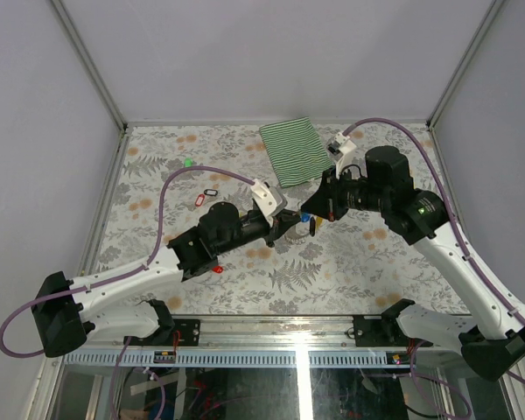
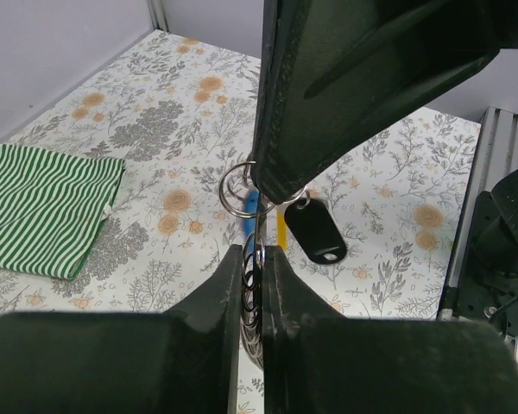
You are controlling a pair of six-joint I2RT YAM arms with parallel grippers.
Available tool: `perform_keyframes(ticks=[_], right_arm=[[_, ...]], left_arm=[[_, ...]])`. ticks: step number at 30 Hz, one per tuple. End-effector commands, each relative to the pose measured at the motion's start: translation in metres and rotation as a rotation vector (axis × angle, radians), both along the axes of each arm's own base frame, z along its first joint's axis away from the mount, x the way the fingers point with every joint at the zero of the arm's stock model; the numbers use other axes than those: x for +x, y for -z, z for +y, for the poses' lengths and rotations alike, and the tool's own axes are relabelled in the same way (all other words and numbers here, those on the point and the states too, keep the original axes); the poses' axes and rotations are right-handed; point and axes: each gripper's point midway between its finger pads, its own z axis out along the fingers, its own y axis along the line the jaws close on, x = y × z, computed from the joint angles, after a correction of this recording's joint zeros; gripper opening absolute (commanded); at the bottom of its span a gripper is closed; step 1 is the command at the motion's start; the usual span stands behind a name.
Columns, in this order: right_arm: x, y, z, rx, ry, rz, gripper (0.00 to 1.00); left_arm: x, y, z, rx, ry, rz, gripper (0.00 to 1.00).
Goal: Put the keys on the keyring
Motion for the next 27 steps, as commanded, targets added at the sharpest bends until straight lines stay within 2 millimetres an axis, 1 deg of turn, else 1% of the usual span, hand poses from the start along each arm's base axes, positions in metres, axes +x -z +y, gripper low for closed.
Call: perform_keyframes(ticks=[1, 5, 6, 9, 12, 15, 16, 18, 21, 22, 24, 27], right_arm=[[-0.011, -0.042, 0.002, 0.086, -0.036, -0.091, 0.0], [-0.015, -0.044, 0.0, 0.087, -0.035, -0.097, 0.0], [-0.015, -0.045, -0.001, 0.09, -0.033, -0.105, 0.02], [-0.016, -0.052, -0.003, 0.106, -0.022, -0.131, 0.16], [-0.019, -0.063, -0.002, 0.135, -0.034, -0.159, 0.28], [-0.026, -0.079, -0.002, 0.181, -0.062, -0.206, 0.34], [-0.027, -0.081, -0.002, 0.187, -0.065, -0.218, 0.36], [-0.028, -0.088, -0.009, 0.199, -0.032, -0.265, 0.4], [-0.017, -0.082, -0.027, 0.155, 0.09, -0.31, 0.45], [-0.011, -0.078, -0.035, 0.126, 0.143, -0.324, 0.46], [-0.004, -0.069, -0.046, 0.077, 0.208, -0.325, 0.46], [-0.002, -0.054, -0.052, 0.021, 0.231, -0.294, 0.45]], left_arm=[[0.003, -0.044, -0.005, -0.105, -0.003, -0.097, 0.0], [0.0, -0.044, -0.005, -0.102, 0.015, -0.1, 0.0], [-0.002, -0.042, -0.005, -0.096, 0.024, -0.103, 0.0], [-0.008, -0.039, -0.007, -0.074, 0.061, -0.104, 0.0], [-0.008, -0.037, -0.008, -0.054, 0.069, -0.099, 0.0], [-0.009, -0.037, -0.007, -0.048, 0.071, -0.095, 0.0], [-0.009, -0.037, -0.007, -0.05, 0.068, -0.094, 0.0], [-0.009, -0.037, -0.006, -0.053, 0.065, -0.09, 0.0], [-0.008, -0.041, -0.004, -0.077, 0.048, -0.089, 0.0], [-0.008, -0.042, -0.003, -0.084, 0.046, -0.089, 0.0], [-0.008, -0.044, -0.001, -0.096, 0.037, -0.087, 0.0], [-0.008, -0.046, 0.0, -0.102, 0.032, -0.089, 0.0]])
